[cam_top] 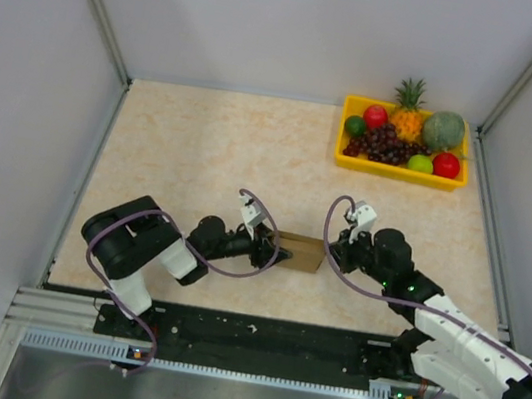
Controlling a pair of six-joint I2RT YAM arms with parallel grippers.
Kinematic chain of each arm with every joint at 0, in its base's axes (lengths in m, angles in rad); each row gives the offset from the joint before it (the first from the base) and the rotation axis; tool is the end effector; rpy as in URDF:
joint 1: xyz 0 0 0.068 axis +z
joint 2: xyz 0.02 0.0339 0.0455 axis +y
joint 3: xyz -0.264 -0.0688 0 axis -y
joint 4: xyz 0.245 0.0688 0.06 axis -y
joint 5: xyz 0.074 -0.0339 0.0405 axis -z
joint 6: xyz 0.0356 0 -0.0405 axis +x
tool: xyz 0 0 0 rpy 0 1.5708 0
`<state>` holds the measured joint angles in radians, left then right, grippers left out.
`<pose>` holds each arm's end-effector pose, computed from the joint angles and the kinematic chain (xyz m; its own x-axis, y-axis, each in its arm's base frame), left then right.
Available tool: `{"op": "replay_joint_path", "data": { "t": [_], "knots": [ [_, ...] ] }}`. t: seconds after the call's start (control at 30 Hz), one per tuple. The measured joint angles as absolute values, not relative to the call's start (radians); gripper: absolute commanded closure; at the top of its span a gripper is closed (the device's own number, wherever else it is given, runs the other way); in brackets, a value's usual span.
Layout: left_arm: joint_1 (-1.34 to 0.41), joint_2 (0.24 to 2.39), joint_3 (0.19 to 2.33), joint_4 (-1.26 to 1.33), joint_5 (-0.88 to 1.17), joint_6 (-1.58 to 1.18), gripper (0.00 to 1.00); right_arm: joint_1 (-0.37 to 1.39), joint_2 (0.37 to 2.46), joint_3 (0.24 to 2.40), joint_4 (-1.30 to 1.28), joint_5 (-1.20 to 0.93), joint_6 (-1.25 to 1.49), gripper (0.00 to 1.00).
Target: Fold the paper box
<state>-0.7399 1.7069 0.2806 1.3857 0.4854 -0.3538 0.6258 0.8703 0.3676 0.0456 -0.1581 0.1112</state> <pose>0.1778 -0.1848 0.1370 -0.3540 -0.0918 -0.9307 0.8720 0.3274 -0.3639 0.1518 0.1166 0.2017 -0.4324 -0.1773 -0.8841 -0.6490 0.7419 0.1686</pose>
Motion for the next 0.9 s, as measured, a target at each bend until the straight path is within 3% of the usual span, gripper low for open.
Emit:
{"op": "replay_joint_path", "data": {
  "t": [0.17,0.37,0.4,0.73,0.9],
  "knots": [
    [-0.720,1.713,0.285,1.344,0.422,-0.349,0.21,0.643,0.857,0.369,0.062,-0.142,0.084,1.00],
    [-0.713,1.696,0.269,1.320,0.355,-0.352,0.11,0.669,0.851,0.369,0.067,-0.120,0.061,1.00],
    [-0.712,1.682,0.256,1.316,0.350,-0.353,0.02,0.673,0.852,0.369,0.067,-0.116,0.057,1.00],
    [-0.706,1.366,0.142,1.255,0.339,-0.390,0.01,0.681,0.859,0.369,0.075,-0.084,0.027,1.00],
    [-0.700,1.038,0.220,0.798,0.288,-0.439,0.02,0.685,0.872,0.369,0.080,-0.080,0.025,1.00]
  ]
}}
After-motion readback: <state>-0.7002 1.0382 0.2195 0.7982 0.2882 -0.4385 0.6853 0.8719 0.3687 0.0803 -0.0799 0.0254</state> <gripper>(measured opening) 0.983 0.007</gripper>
